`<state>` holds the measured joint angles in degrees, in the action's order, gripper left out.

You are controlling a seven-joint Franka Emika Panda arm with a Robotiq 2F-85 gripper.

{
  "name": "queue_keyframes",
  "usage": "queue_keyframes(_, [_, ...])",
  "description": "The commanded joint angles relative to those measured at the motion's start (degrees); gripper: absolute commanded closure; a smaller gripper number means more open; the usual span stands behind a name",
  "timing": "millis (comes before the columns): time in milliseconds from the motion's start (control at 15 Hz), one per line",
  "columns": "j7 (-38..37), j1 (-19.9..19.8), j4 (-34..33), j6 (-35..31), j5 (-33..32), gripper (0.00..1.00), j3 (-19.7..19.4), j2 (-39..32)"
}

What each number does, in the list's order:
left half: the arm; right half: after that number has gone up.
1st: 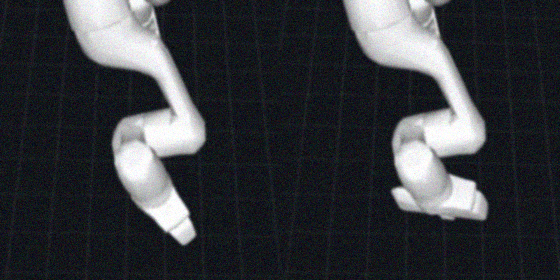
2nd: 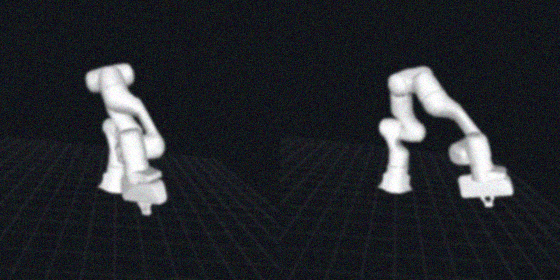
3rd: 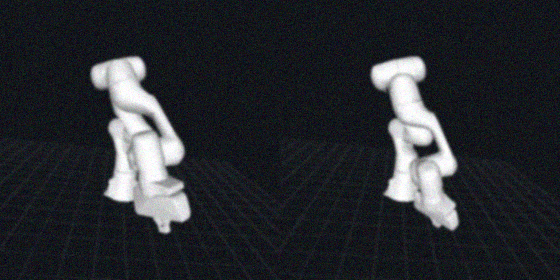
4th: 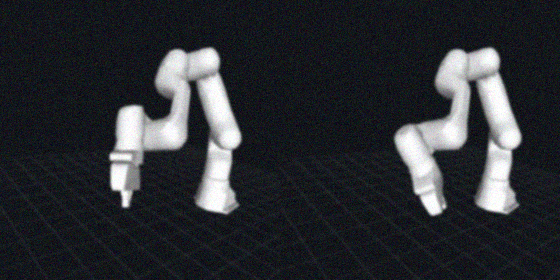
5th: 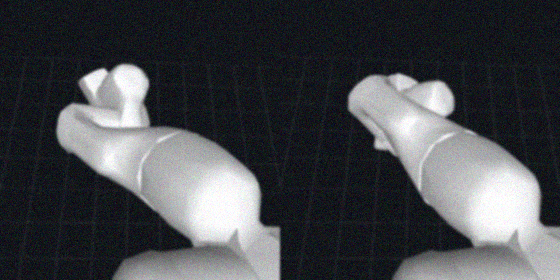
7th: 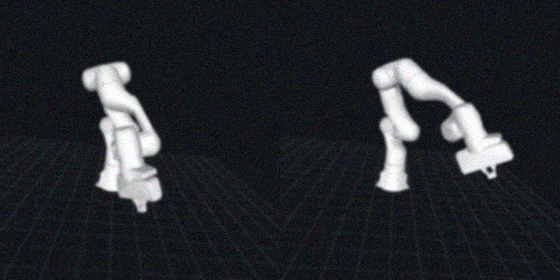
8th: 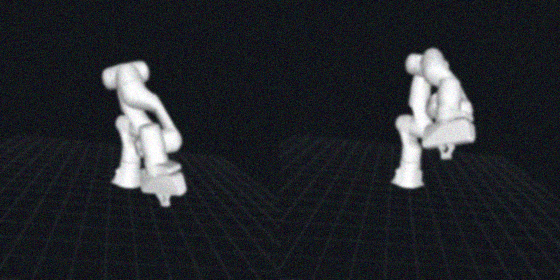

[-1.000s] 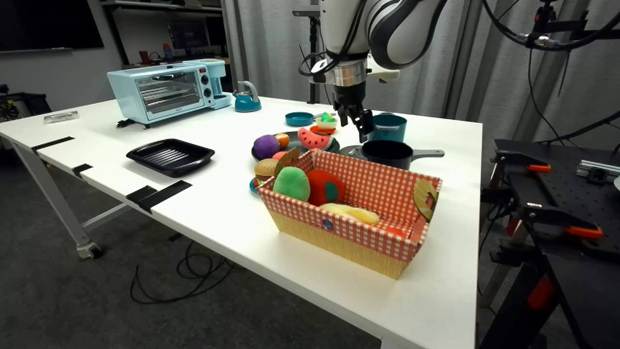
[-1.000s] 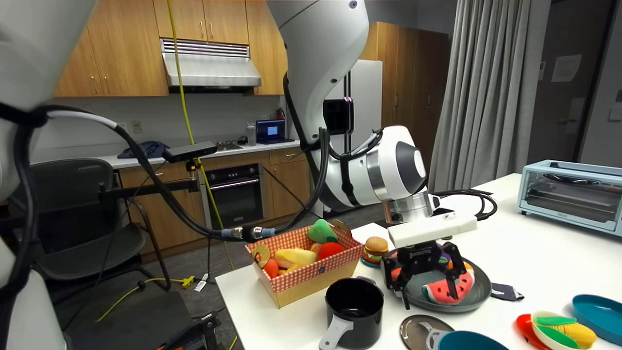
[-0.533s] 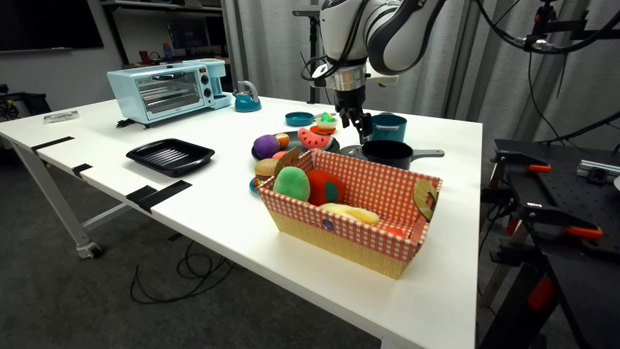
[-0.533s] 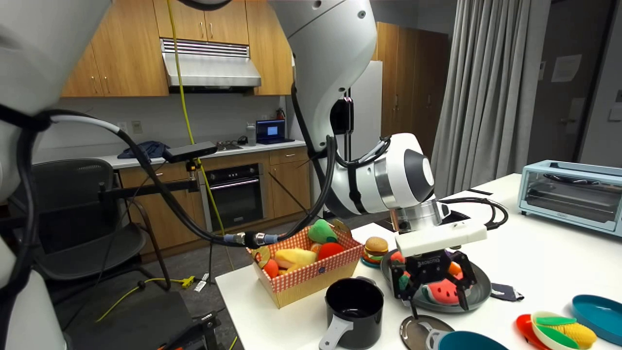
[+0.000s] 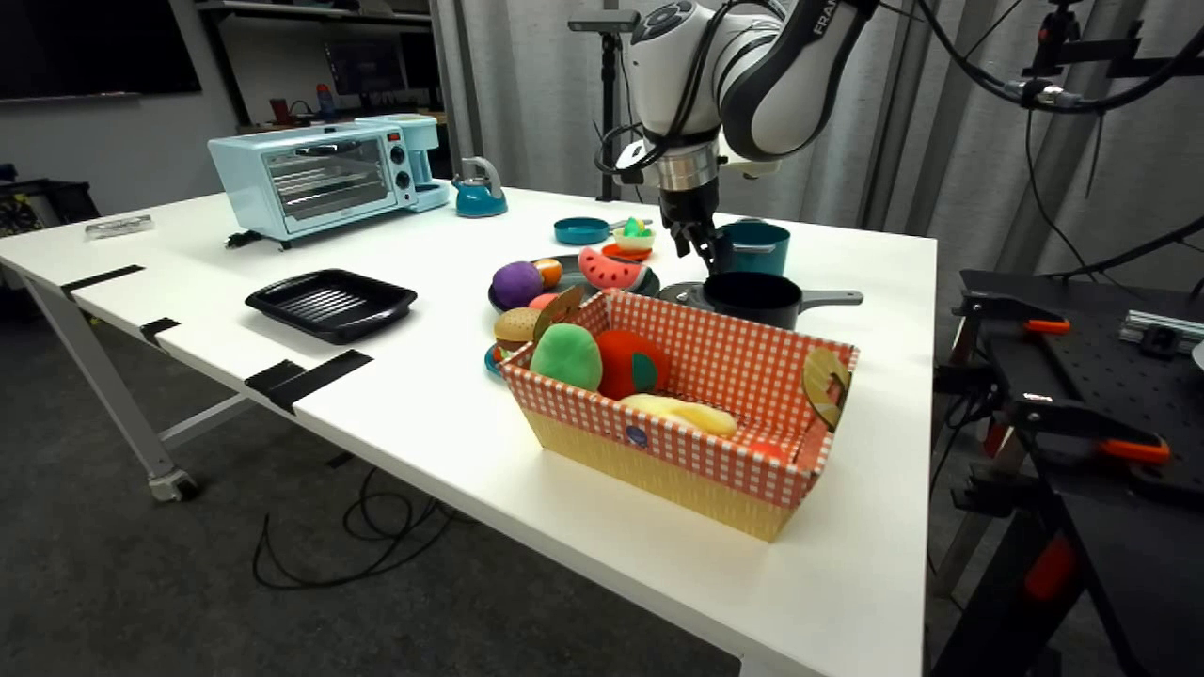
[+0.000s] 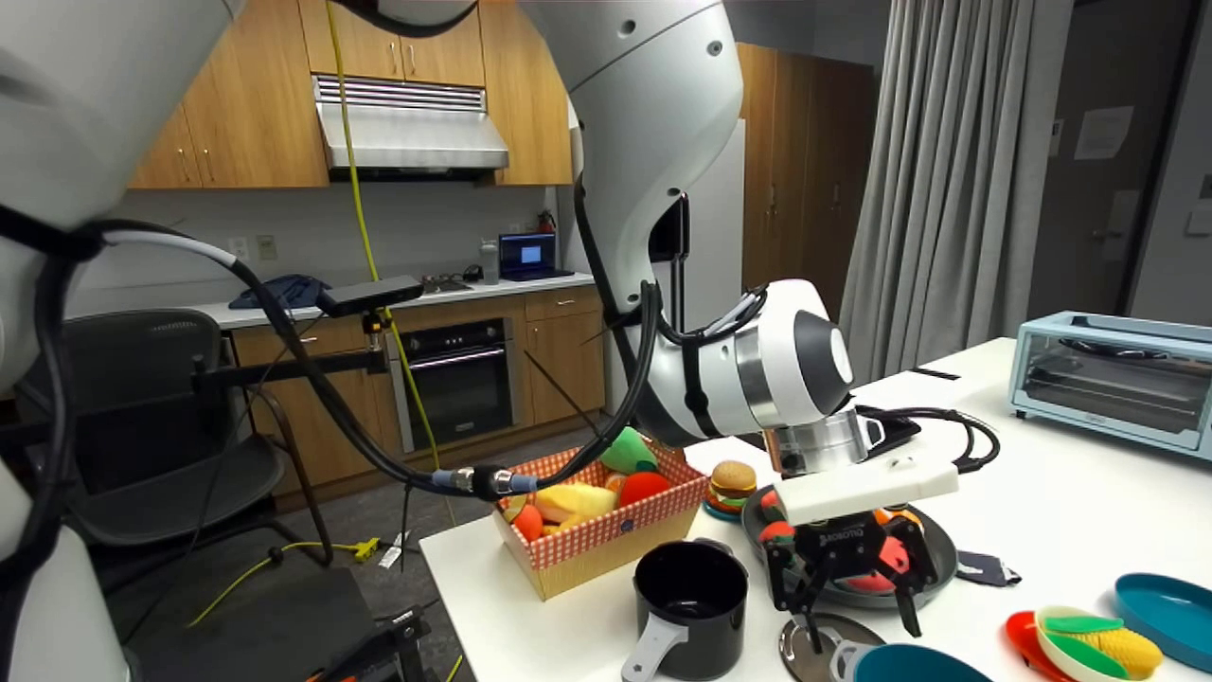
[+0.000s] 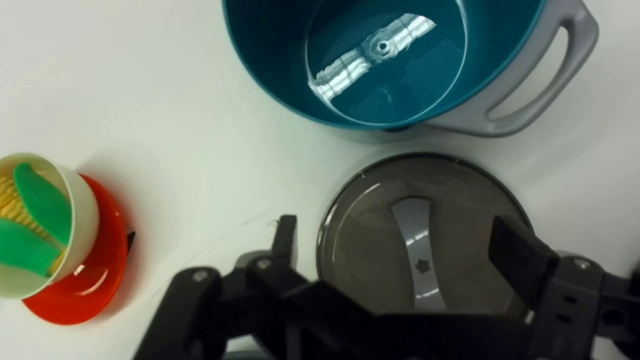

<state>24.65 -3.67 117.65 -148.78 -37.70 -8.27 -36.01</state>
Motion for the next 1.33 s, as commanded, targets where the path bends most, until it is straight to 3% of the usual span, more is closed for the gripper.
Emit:
queue_keyframes(0, [-2.9,1.1,0.0,-0.6,-3.2,0.35,-0.9,-0.8])
queue_keyframes(467, [-5.0,2.4,-1.0,0.1,-3.8,0.89,-1.0,-2.3])
queue_keyframes(600, [-5.3,2.7,-1.3,0.6,-3.6,0.99,-0.9,-2.4])
queue_keyframes(1267, [-4.5,1.8,-0.8,1.1,-2.0,0.96,0.0,1.4])
